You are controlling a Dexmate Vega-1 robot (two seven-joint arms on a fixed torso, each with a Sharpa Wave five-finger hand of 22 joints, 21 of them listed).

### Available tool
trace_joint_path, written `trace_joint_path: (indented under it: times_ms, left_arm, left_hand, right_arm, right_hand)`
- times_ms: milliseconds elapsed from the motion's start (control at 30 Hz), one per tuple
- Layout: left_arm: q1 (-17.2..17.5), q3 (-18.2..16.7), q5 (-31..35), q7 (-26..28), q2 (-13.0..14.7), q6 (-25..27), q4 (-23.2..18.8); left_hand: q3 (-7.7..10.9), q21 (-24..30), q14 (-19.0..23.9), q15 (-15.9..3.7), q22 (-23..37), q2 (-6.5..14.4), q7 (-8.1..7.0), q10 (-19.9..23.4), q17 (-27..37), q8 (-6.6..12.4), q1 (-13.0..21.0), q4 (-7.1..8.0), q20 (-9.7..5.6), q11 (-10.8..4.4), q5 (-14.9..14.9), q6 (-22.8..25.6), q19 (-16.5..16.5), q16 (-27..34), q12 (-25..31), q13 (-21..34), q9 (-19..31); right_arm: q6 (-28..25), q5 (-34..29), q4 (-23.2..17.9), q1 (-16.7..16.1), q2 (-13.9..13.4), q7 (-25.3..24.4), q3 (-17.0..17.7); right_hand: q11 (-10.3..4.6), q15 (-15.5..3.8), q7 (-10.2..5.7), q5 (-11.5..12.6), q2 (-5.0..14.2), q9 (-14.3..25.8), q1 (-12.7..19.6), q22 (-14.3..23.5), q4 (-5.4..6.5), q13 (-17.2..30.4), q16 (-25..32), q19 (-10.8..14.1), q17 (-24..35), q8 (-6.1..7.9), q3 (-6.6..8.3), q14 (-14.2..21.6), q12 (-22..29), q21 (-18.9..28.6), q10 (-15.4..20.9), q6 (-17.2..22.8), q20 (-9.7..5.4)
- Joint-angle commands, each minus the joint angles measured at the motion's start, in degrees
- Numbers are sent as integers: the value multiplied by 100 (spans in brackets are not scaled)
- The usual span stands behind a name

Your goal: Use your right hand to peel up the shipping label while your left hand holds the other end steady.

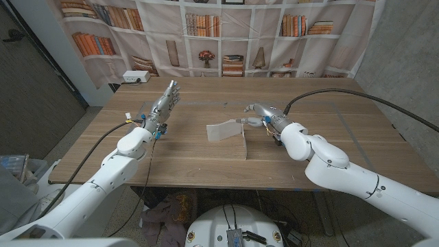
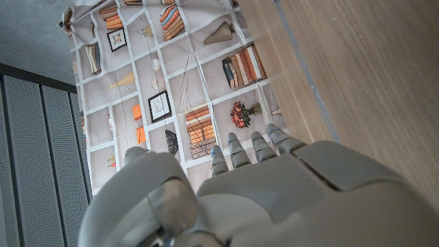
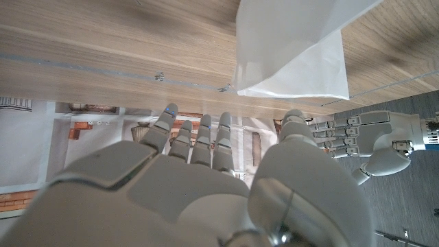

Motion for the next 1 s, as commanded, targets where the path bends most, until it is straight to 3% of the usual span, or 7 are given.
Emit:
trace_joint_path:
  times_ms: [33, 167, 400, 1000]
  left_arm:
    - [16, 15, -1, 10, -14, 30, -12]
    - [-23, 4, -236, -122, -157, 5, 84]
    - [-79, 87, -45, -170, -41, 39, 96]
    - [33, 51, -119, -84, -77, 34, 35]
  left_hand:
    - [22, -8, 19, -465, 1, -17, -14, 6, 8, -8, 55, 1, -166, -17, -7, 47, -40, 2, 9, 22, 10]
    - [21, -14, 6, -465, 1, -17, -19, 10, 7, -10, 56, 2, -158, -15, -11, 46, -50, -7, 7, 22, 10]
    - [20, -24, -23, -460, 1, -17, -28, 5, 7, -12, 58, 6, -141, -18, -19, 52, -69, -23, 0, 21, 11]
    - [19, -33, -100, -436, 0, -19, -38, -8, 4, -17, 68, 10, -124, -11, -35, 62, -81, -60, -19, 19, 11]
  right_arm:
    - [-12, -327, 102, 72, 107, 211, -125]
    - [10, -457, 124, 91, 119, 265, -175]
    - [-5, -761, 151, 102, 185, 365, -280]
    - [32, -1468, 315, 162, 407, 706, -418]
  right_hand:
    - [-5, -13, -21, 52, 5, 20, 88, 20, -7, 14, 19, 14, 14, 25, 56, 31, 33, -11, 31, 48, 25]
    - [-4, -11, -13, 53, 5, 25, 100, 21, -8, 13, 15, 10, 13, 28, 59, 27, 31, -18, 32, 56, 26]
    - [12, 0, 45, 53, -2, 33, 109, 22, -3, 12, 10, 21, 14, 30, 58, 30, 33, -26, 43, 70, 51]
    - [-86, -78, -19, 62, 36, 59, 246, 23, -31, 7, 8, 85, 9, 62, 114, 78, 58, -37, 129, 167, -27]
